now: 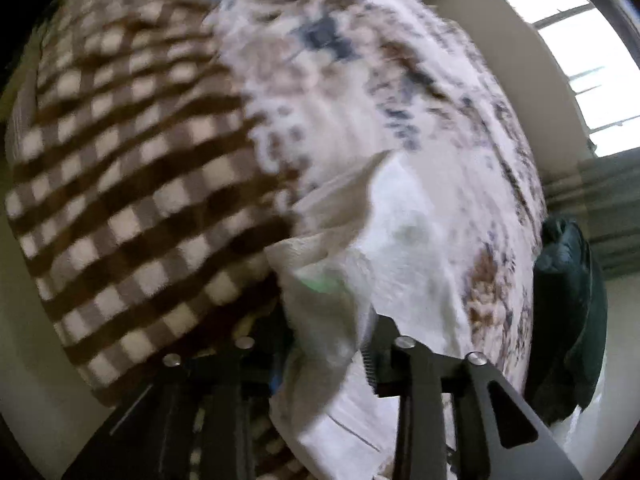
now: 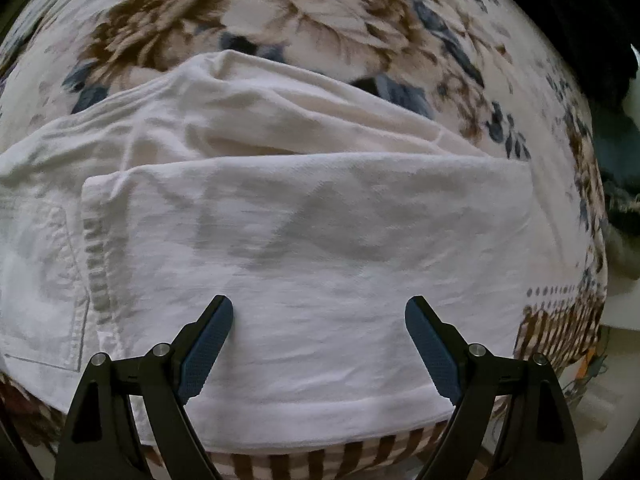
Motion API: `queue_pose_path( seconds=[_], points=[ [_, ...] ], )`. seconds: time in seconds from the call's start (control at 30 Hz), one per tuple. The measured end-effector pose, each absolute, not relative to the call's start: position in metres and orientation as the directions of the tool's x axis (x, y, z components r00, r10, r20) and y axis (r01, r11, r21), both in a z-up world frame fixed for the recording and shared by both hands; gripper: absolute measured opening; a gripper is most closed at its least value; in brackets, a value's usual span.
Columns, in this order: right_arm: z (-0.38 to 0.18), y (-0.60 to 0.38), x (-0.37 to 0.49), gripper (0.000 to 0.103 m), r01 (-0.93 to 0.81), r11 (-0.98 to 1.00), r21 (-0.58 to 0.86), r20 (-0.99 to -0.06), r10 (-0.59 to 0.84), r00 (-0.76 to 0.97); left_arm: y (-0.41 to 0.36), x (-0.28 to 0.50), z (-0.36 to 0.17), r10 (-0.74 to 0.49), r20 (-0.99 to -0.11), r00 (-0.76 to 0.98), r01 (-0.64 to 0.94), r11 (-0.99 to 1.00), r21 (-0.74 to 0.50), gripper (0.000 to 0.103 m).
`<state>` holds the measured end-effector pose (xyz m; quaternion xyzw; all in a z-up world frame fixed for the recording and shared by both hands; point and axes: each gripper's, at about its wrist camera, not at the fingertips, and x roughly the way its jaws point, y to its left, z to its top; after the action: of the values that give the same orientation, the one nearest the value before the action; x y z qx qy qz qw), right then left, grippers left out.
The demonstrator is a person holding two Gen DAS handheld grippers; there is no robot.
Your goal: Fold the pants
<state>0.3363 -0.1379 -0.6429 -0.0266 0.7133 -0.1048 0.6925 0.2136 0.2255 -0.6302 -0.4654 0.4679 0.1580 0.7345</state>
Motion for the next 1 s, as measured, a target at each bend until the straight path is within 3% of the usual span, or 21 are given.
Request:
queue_pose_path(
  seconds=[0.1, 0.27, 0.3, 0.33, 0.4, 0.7, 1.0],
  points=[
    [-0.642, -0.143, 0.338, 0.09, 0.118, 0.978, -0.172, -0.985, -0.168, -0.042, 0.244, 0.214, -0.661, -0.253, -0.822, 0.511, -0.706, 0.422, -0.569, 0.051],
    [-0.648, -0.158, 0.342, 0.09, 0.119, 0.978, -0.172, -0.985, -0.167, -0.05, 0.243, 0.229, -0.665, -0.241, -0.826, 0.509, -0.705, 0.434, -0.561, 0.057],
    [-0.65, -0.162, 0.343, 0.09, 0.121, 0.977, -0.175, -0.984, -0.17, -0.051, 0.241, 0.232, -0.66, -0.228, -0.83, 0.509, -0.698, 0.455, -0.553, 0.05],
    [-0.651, -0.165, 0.344, 0.09, 0.123, 0.976, -0.18, -0.983, -0.175, -0.05, 0.237, 0.234, -0.652, -0.206, -0.837, 0.507, -0.69, 0.485, -0.537, 0.034],
    [-0.652, -0.17, 0.343, 0.09, 0.133, 0.977, -0.165, -0.986, -0.16, -0.046, 0.229, 0.239, -0.63, -0.172, -0.834, 0.524, -0.657, 0.542, -0.524, 0.023],
    [-0.646, -0.2, 0.341, 0.093, 0.101, 0.971, -0.219, -0.976, -0.22, -0.002, 0.155, 0.251, -0.529, -0.096, -0.822, 0.562, -0.467, 0.783, -0.411, 0.019],
    [-0.631, -0.28, 0.316, 0.093, 0.201, 0.968, -0.151, -0.987, -0.158, 0.02, 0.058, 0.267, -0.491, -0.122, -0.835, 0.536, -0.287, 0.904, -0.316, 0.019]
  ],
)
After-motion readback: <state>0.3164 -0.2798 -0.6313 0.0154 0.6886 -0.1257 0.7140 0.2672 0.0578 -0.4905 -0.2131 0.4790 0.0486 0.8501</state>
